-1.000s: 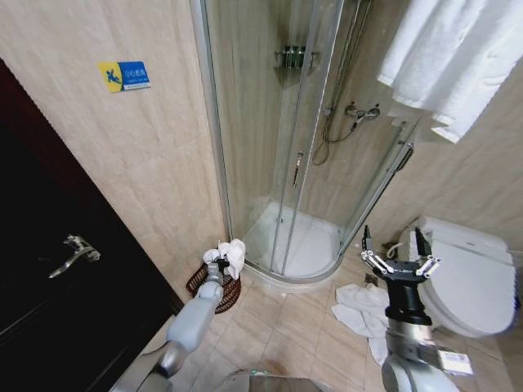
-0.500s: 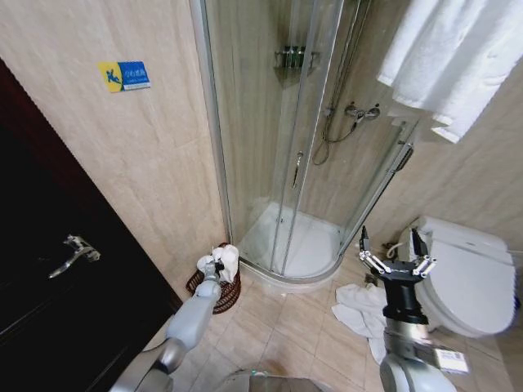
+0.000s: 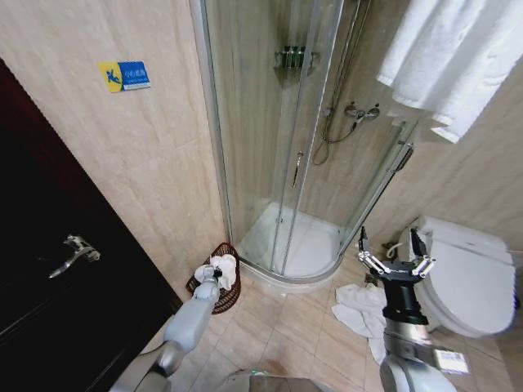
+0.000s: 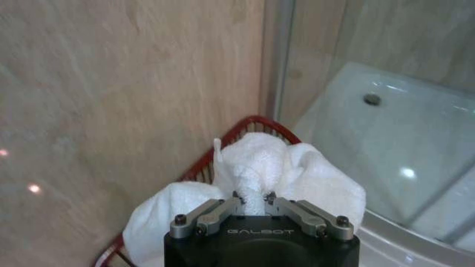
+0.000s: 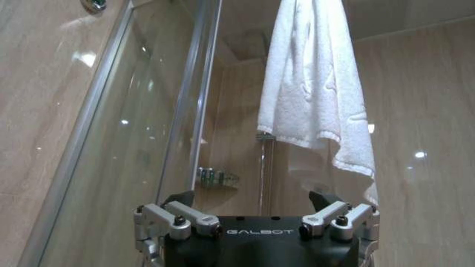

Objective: Discard the used towel into the hamper.

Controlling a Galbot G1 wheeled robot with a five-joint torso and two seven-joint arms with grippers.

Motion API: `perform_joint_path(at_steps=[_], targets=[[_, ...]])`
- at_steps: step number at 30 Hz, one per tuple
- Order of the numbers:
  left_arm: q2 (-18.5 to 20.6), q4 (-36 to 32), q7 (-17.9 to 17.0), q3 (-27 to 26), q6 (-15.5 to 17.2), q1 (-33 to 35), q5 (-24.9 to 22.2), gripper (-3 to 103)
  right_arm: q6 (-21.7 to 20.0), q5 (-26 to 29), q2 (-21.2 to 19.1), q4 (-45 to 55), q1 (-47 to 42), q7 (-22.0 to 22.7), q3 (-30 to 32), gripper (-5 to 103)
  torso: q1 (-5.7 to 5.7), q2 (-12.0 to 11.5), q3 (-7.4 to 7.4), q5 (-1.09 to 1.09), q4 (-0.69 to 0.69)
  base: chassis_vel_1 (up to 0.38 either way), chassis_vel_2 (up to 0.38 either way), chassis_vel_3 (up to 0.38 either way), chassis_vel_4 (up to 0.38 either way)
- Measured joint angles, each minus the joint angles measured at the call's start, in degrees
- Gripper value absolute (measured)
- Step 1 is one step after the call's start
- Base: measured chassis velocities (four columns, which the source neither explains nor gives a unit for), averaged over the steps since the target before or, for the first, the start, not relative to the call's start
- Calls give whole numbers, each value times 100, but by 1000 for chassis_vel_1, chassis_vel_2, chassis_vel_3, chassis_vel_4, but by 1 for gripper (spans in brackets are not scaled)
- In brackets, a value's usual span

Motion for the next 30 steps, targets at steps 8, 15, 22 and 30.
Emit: perform_joint_path(at_steps=[8,15,22,30], targets=[[-28,25,150,25,74,25,-247,6,3,-8,28,7,15,-29,3,100,0,0,0,0,0,0,0,0,0],[-117,65,156,113,-409,-99,-790,6,80,-8,32,0,18,-38,3,100,0,0,0,0,-2,0,0,0,0],[-219,221,-73,95,-666,-184,-822,7,109,11,34,-5,15,-37,26,100,0,0,0,0,0,0,0,0,0],[-237,305,-236,15,-810,-245,-802,36,129,27,34,-12,10,-36,9,100,0,0,0,0,0,0,0,0,0]])
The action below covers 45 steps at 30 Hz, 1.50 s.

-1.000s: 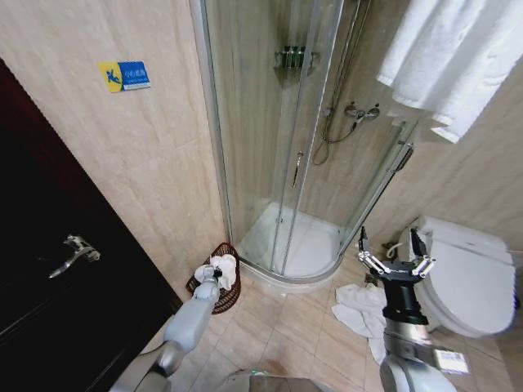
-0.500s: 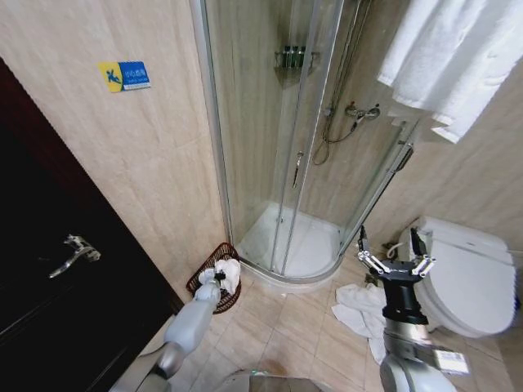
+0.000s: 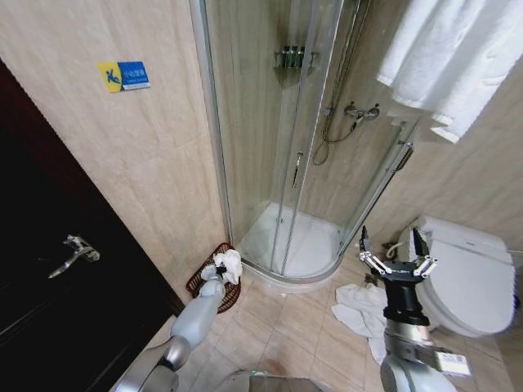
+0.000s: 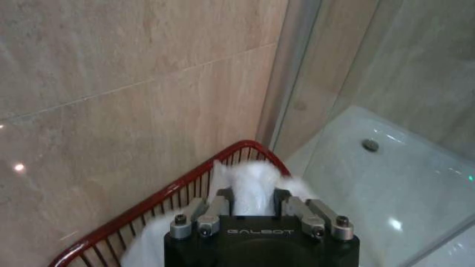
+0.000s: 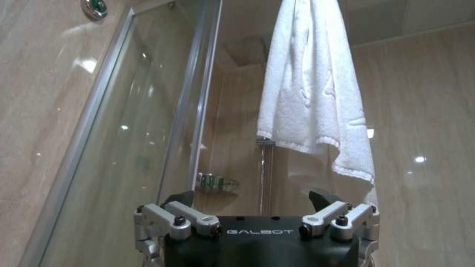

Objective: Discard the used towel into the hamper.

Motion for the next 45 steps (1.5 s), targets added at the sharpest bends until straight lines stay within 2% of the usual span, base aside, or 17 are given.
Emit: perform_joint_path(at_steps=[2,10,12,13,15,16,18,23,27,30,33,34,37,38,41,42,45], targets=[[4,-4,0,-2,-2,5,14,36,2,0,0,0,-3,-1,-2,100,0,0,0,0,0,0,0,0,0],[23,-42,22,7,-52,93,120,74,26,-1,1,1,-25,-1,-6,100,0,0,0,0,0,0,0,0,0],[23,-51,25,12,-59,107,127,74,27,-2,1,3,-28,-1,-7,100,0,0,0,0,0,0,0,0,0],[27,-64,32,17,-64,122,139,80,28,-3,1,6,-30,-1,-8,100,0,0,0,0,0,0,0,0,0],[50,-105,129,30,-81,172,221,90,28,-7,1,15,-31,-1,-9,100,0,0,0,-1,-1,0,0,0,0],[50,-105,129,30,-81,172,221,90,28,-7,1,15,-31,-1,-9,100,0,0,0,-1,-1,0,0,0,0],[133,-205,383,68,-141,291,482,98,28,-20,1,25,-31,19,-12,100,0,0,0,0,0,0,0,0,0],[308,-497,694,134,-379,583,1085,100,-24,-112,1,64,-29,37,-14,100,0,0,0,-1,-1,0,0,0,0],[464,-749,793,126,-456,800,1265,100,-98,-181,1,101,-30,93,-19,100,0,0,0,-1,-1,0,0,0,0],[627,-1141,836,77,-445,1053,1218,100,-144,-186,1,136,-28,129,-20,100,0,0,0,-2,0,0,0,0,0],[914,-2197,977,-113,-323,1710,1042,100,-248,-148,0,178,-3,183,-21,100,0,0,-1,-2,0,0,0,0,0],[914,-2197,977,-113,-323,1710,1042,100,-248,-148,0,178,-3,183,-21,100,0,0,-1,-2,0,0,0,0,0],[1102,-3294,1040,-503,-91,2471,1095,100,-385,-146,0,258,23,245,-37,100,0,0,0,-1,1,0,0,0,0],[1102,-3294,1040,-503,-91,2471,1095,100,-385,-146,0,258,23,245,-37,100,0,0,0,-1,1,0,0,0,0],[1252,-4404,1074,-793,96,3156,1019,100,-695,-266,0,374,61,479,-40,100,-1,1,-1,-1,0,0,0,0,0],[1252,-4404,1074,-793,96,3156,1019,100,-695,-266,0,374,61,479,-40,100,-1,1,-1,-1,0,0,0,0,0],[1301,-5286,1083,-1019,293,3685,885,100,-1026,-359,0,478,80,766,-58,100,-1,1,-1,-1,0,0,0,0,0]])
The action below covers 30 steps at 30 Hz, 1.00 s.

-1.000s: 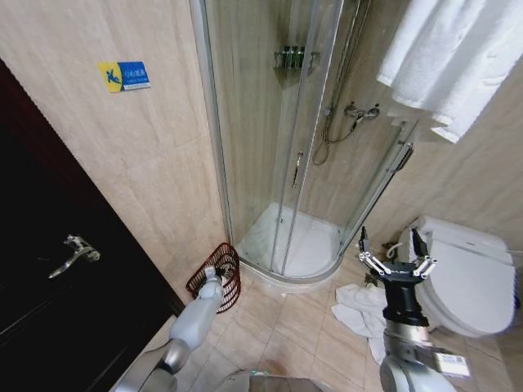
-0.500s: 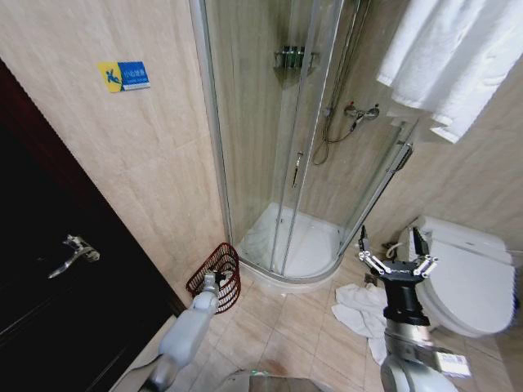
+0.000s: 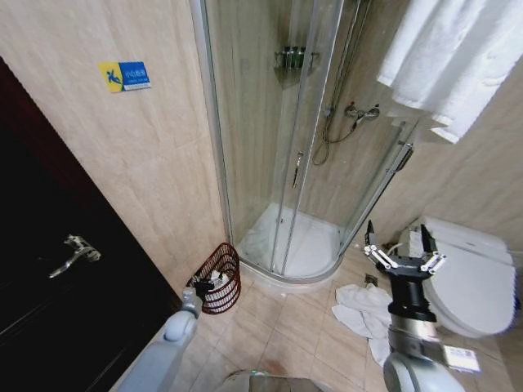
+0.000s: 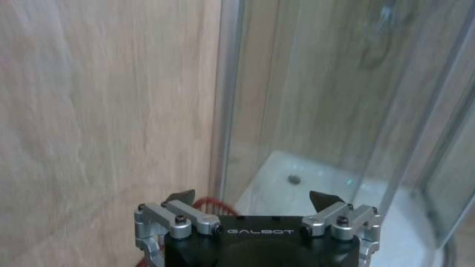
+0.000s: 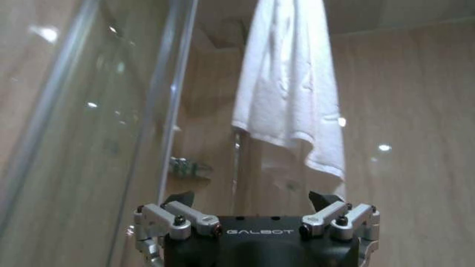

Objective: Discard the used towel into the hamper.

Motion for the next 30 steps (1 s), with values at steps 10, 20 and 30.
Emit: perform_joint_path(at_steps=[10,20,30], targets=[[-302,-1859,-76,-625,142,1198,249,100,-349,53,0,143,9,98,39,100,0,0,0,0,-1,0,0,0,0],[-807,-3688,-116,-858,173,2062,833,100,-730,142,-2,143,19,311,69,100,0,0,0,1,0,0,0,0,0],[-974,-4536,-54,-921,246,2305,918,100,-767,286,-51,141,33,318,127,100,0,0,0,1,0,0,0,0,0]])
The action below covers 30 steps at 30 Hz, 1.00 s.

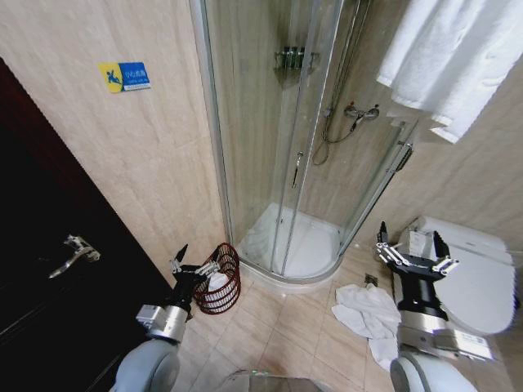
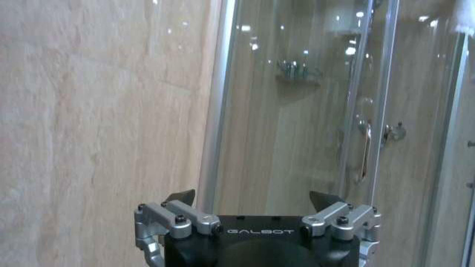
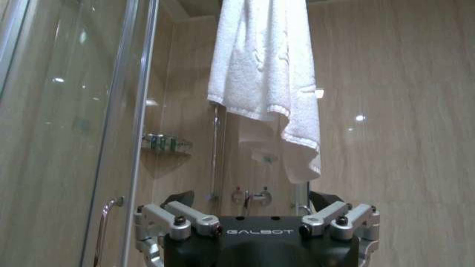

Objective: Discard the used towel into the hamper.

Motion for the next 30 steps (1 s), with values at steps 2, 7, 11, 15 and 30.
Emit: perform_joint_path(at_steps=[2,7,11,15,30], targets=[[-96,-69,22,-13,-4,20,49,100,43,-1,10,-1,12,-18,-19,100,0,0,0,0,0,0,0,0,0],[-197,-108,33,84,-50,83,167,100,103,-1,11,-2,28,-68,-18,100,0,0,0,0,0,0,0,0,0],[-262,-67,47,184,-81,86,280,100,114,12,3,-4,31,-78,2,100,0,0,0,-1,0,0,0,0,0],[-271,-49,51,206,-81,82,293,100,156,94,-8,-5,39,-89,30,100,0,0,0,0,0,0,0,0,0],[-266,-23,56,211,-84,72,290,100,516,804,-390,-9,57,-178,711,100,0,-1,0,0,0,0,0,0,0]])
